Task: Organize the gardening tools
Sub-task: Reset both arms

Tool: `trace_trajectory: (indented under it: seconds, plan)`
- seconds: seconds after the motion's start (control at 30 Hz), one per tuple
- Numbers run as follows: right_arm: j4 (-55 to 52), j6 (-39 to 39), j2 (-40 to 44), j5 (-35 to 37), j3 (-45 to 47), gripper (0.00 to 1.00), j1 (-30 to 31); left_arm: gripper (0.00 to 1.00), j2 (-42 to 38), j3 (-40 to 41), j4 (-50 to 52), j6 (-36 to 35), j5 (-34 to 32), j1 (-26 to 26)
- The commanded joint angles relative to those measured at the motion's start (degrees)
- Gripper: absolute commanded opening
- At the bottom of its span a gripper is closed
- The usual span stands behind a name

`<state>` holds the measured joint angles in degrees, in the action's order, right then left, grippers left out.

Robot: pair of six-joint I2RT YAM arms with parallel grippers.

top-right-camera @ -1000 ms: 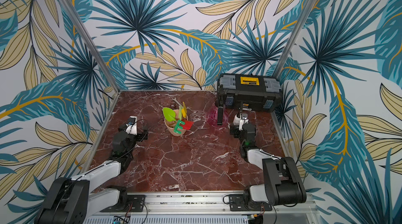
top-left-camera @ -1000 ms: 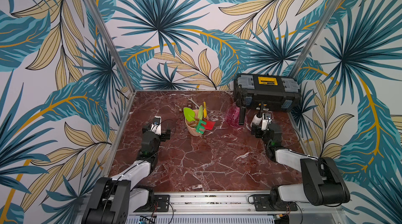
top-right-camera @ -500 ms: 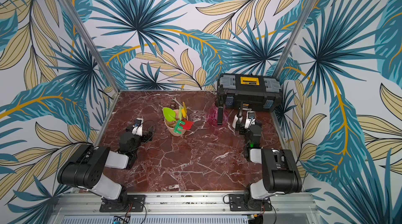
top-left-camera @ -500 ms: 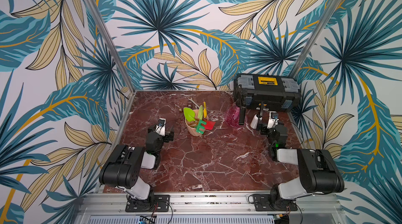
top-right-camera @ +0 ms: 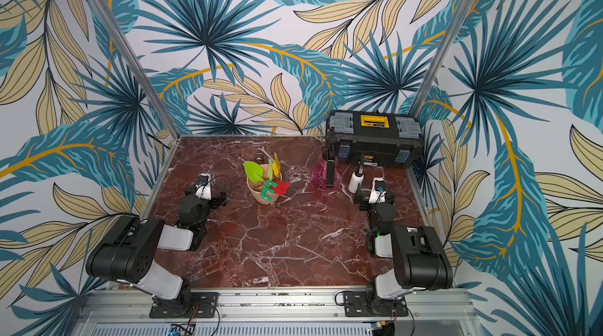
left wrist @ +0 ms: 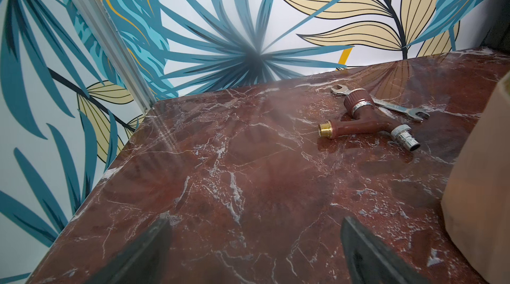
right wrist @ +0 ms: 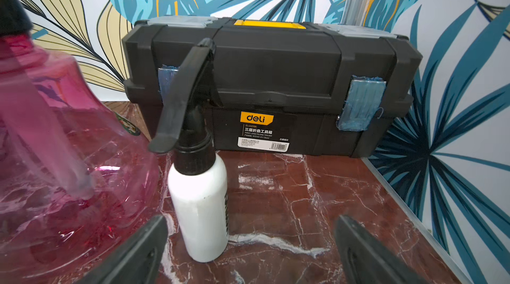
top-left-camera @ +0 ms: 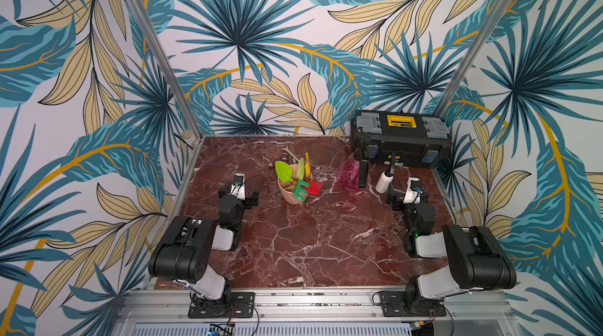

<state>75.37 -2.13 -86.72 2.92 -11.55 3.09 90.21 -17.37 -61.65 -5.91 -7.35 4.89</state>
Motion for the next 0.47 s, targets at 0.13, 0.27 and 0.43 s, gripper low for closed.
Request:
trace_trajectory:
  seconds: [0.13, 0.27, 0.43]
  plan:
    - [4.0, 0.7, -0.8, 0.1, 0.0, 0.99, -0.3, 1.00, -0.6, -3.3, 4.8, 0.4, -0.7, -0.3]
    - [3.9, 0.9, -0.7, 0.5, 0.0, 0.99, -0.3, 1.00, -0.6, -3.4, 5.0, 0.3, -0.5, -0.3]
    - [4.0, 1.0, -0.7, 0.7, 0.0, 0.99, -0.3, 1.00, -0.7, -3.3, 4.9, 0.3, -0.6, -0.3]
